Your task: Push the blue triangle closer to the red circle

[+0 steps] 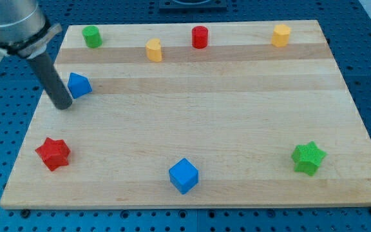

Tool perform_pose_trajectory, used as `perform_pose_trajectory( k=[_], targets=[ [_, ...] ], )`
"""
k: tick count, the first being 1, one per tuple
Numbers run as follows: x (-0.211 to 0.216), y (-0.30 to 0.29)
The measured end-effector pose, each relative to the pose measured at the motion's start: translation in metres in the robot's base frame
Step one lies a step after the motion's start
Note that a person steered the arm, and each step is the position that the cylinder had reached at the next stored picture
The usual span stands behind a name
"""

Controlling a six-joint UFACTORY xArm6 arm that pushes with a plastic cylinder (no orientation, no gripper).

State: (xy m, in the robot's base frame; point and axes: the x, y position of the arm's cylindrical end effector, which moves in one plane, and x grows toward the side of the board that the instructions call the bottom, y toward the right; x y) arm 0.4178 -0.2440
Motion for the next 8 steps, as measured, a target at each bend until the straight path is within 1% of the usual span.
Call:
perform_pose_trajectory(
  k=[1,2,3,4,5,6,7,8],
  targets=[
    [-0.024,0.022],
    [-0.025,0.013],
    [-0.033,-0.027],
    [-0.063,0.058],
    [-0.066,0.116],
    [-0.064,0.016],
    [-0.082,0.012],
    [-0.081,0.129]
  ],
)
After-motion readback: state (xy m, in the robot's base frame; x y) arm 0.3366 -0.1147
